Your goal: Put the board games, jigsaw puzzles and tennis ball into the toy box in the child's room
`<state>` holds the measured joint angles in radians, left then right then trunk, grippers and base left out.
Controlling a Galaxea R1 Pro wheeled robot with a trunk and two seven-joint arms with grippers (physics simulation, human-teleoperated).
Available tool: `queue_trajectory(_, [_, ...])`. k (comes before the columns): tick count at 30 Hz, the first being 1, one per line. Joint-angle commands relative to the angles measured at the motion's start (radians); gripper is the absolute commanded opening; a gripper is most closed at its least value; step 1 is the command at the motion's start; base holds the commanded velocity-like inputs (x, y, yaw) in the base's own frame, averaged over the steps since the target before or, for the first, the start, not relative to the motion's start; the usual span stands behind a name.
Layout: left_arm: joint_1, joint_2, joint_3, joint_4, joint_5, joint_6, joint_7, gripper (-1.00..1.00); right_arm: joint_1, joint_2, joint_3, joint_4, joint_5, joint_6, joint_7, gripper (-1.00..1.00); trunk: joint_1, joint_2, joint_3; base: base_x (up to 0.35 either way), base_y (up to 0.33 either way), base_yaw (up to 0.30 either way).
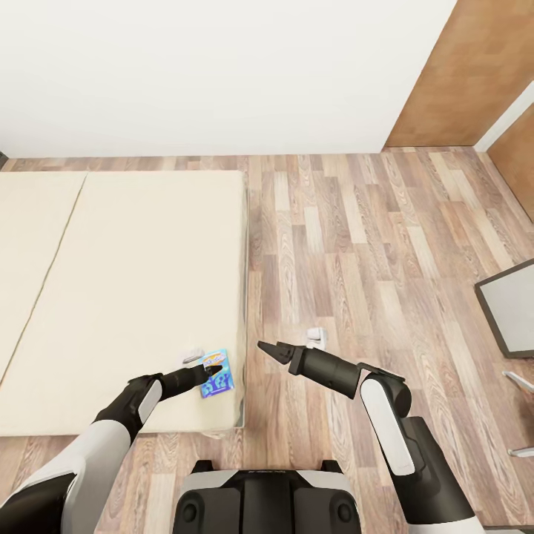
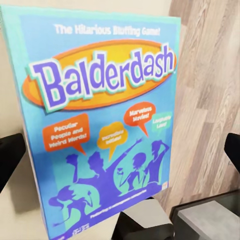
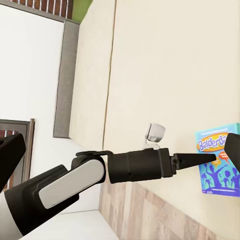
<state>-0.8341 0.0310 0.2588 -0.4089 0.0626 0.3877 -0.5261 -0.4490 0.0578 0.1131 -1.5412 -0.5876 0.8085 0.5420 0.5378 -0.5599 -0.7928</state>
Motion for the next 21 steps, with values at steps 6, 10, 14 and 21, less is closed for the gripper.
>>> queue_trajectory(6, [0.000, 0.001, 0.004, -0.002, 0.007, 0.010, -0.006, 1.00, 0.000, 0.001, 0.000, 0.000, -0.001, 0.006, 0.001, 1.00, 0.000, -0.001, -0.001, 0.000, -0.004, 0.000])
queue_trajectory(10, [0.000, 0.001, 0.004, -0.003, 0.007, 0.010, -0.006, 1.00, 0.000, 0.001, 0.000, 0.000, -0.001, 0.006, 0.001, 1.00, 0.000, -0.001, -0.001, 0.000, 0.000, 0.000])
queue_trajectory(14, [0.000, 0.001, 0.004, -0.004, 0.007, 0.010, -0.007, 1.00, 0.000, 0.001, 0.001, 0.000, -0.001, 0.006, 0.001, 1.00, 0.000, -0.001, -0.001, 0.000, 0.000, 0.000])
queue_trajectory(21, [0.000, 0.000, 0.005, -0.004, 0.008, 0.013, -0.011, 1.00, 0.000, 0.001, 0.002, 0.000, -0.001, 0.006, 0.001, 1.00, 0.000, -0.001, -0.001, 0.000, 0.000, 0.000])
